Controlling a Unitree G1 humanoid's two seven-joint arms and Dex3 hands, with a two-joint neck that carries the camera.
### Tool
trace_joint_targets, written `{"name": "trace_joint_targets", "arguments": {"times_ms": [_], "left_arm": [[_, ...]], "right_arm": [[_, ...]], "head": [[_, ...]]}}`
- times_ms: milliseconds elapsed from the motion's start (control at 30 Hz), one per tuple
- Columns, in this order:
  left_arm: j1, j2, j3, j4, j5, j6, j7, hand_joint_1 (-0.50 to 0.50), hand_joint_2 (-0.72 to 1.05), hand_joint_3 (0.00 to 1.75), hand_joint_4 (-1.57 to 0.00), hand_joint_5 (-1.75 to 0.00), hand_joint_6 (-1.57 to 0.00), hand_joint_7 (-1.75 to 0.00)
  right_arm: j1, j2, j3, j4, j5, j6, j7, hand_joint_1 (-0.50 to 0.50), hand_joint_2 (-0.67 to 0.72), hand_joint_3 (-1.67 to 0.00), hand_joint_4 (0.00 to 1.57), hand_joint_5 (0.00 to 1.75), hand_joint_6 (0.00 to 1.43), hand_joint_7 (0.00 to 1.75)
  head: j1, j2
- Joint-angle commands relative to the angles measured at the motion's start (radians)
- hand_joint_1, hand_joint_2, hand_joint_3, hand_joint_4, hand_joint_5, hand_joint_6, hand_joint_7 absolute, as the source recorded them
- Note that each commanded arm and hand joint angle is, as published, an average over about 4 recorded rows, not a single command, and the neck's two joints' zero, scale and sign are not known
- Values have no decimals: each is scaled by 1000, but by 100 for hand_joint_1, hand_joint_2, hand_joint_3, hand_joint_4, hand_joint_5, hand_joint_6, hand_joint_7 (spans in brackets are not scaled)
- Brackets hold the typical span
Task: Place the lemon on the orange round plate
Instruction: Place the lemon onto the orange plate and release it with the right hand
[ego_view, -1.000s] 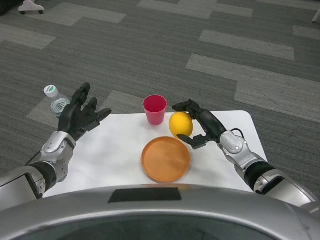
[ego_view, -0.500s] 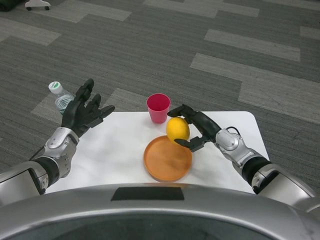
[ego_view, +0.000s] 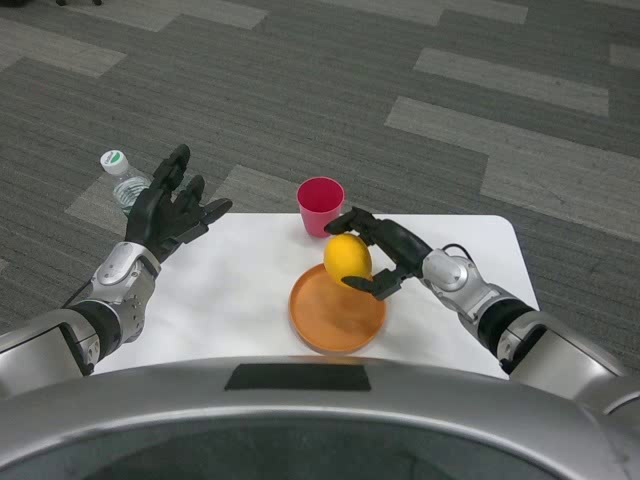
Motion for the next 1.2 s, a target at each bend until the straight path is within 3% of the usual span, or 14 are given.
{"name": "trace_joint_targets", "arguments": {"times_ms": [33, 567, 867, 1067, 1200], "left_arm": [[-5, 11, 7, -5, -1, -11, 2, 50, 60, 9, 0, 0, 0, 0], [-7, 25, 8, -14, -1, -11, 2, 50, 60, 9, 0, 0, 0, 0], [-1, 27, 12, -17, -3, -11, 2, 50, 60, 9, 0, 0, 0, 0], [-1, 27, 15, -17, -3, -11, 3, 50, 60, 9, 0, 0, 0, 0], [-1, 26, 15, -16, -3, -11, 2, 50, 60, 9, 0, 0, 0, 0]], "right_arm": [[-23, 6, 20, 30, 12, 10, 4, -29, -60, -123, 9, 155, 23, 91], [-91, 33, 173, 119, 31, 18, 0, -29, -60, -127, 9, 162, 23, 98], [-96, 47, 218, 147, 33, 23, -4, -29, -60, -109, 3, 153, 16, 96], [-97, 47, 221, 161, 33, 24, -4, -16, -51, -61, 0, 126, 5, 75], [-97, 47, 220, 166, 33, 25, -4, -4, -22, -32, 0, 102, 3, 63]], "head": [[7, -4], [45, -22], [50, -27], [56, -28], [59, -26]]}}
